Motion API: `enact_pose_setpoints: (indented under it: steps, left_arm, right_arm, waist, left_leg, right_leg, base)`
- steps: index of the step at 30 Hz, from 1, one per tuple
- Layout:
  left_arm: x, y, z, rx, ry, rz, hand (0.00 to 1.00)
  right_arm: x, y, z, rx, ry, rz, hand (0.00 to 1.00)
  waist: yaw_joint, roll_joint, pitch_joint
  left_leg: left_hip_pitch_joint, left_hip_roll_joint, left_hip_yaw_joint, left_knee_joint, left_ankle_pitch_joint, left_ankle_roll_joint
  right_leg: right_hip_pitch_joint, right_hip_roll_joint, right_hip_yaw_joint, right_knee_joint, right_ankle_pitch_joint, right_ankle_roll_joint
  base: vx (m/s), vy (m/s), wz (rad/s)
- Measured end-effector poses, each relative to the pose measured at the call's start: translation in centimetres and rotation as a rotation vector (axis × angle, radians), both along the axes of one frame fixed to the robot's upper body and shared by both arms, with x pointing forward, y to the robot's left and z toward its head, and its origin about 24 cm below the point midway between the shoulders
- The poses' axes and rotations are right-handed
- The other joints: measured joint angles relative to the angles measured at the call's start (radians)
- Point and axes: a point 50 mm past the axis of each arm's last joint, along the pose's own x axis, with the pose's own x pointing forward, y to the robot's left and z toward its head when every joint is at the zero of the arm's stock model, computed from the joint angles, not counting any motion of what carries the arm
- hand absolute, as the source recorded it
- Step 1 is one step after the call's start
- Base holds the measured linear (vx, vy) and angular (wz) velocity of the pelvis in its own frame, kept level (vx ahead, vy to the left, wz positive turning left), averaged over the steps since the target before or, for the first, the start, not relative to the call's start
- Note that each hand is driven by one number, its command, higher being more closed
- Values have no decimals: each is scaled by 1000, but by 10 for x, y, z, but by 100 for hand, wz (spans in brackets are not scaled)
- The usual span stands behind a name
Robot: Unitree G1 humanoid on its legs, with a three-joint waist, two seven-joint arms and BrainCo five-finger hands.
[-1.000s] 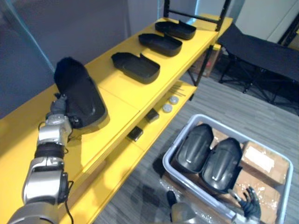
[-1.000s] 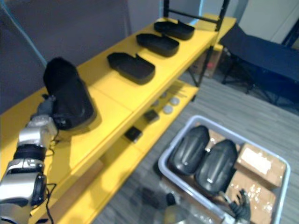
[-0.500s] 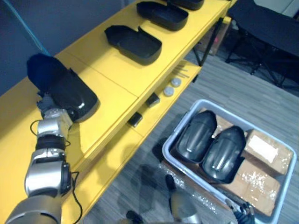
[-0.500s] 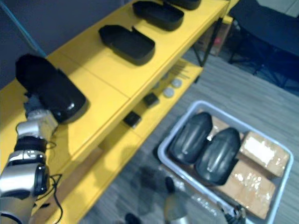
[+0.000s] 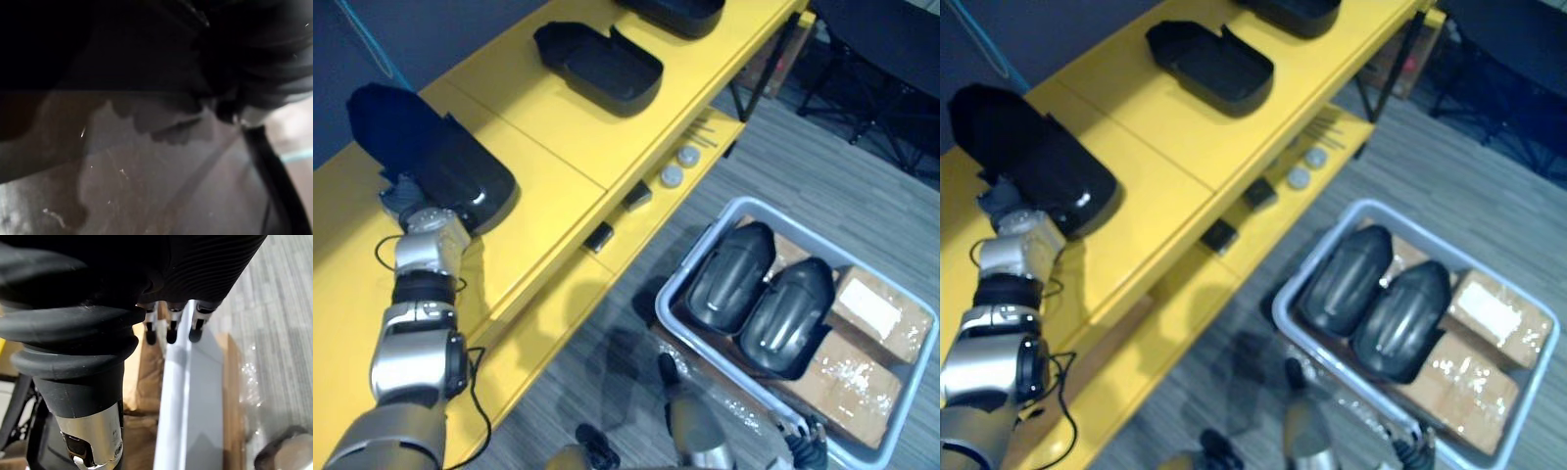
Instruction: Walk over and take plastic housings, then place them on the shelf
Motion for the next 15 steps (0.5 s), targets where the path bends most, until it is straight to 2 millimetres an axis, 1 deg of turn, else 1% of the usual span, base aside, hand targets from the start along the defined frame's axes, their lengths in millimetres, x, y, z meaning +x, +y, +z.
enact_pose_setpoints:
  steps: [7, 15]
  left_arm:
    - [0, 3, 7, 7, -14, 11, 0]
    - [1, 3, 8, -28, -42, 20, 0]
  right_arm:
    - [2, 4, 0, 7, -3, 15, 0]
    - [4, 10, -1, 17, -4, 39, 0]
  waist:
    - [1, -5, 4]
    - [0, -10, 6]
  left_leg:
    - [-16, 10, 6, 30, -12, 2]
    - [-15, 13, 6, 35, -16, 2]
  right_leg:
    - [-16, 1, 8, 12, 0, 0]
    - [-13, 1, 10, 13, 0, 0]
  base:
    - [-33, -22, -4]
    - [-24, -13, 0]
